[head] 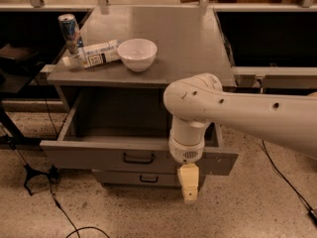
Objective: Open top drawer
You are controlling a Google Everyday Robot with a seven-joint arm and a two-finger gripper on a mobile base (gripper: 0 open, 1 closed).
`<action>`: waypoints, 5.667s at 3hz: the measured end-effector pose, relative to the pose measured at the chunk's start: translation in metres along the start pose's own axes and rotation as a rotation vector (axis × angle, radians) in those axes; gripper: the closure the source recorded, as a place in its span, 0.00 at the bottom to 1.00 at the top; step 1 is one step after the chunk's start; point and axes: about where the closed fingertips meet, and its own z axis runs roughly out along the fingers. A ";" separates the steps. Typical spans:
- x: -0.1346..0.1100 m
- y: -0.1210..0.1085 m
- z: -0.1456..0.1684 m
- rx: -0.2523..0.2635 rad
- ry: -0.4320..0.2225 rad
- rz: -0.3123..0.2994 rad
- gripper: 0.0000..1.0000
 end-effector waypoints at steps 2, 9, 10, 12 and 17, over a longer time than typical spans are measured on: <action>0.019 0.030 -0.039 0.067 -0.013 0.073 0.00; -0.006 -0.026 0.012 0.034 -0.050 0.259 0.00; 0.005 -0.015 0.016 -0.009 -0.011 0.243 0.00; 0.036 0.023 0.007 -0.060 0.090 0.225 0.00; 0.062 0.102 -0.003 -0.200 0.186 0.122 0.00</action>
Offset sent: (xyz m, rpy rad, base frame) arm -0.0339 -0.0500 0.0968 0.0559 -0.1597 -0.2013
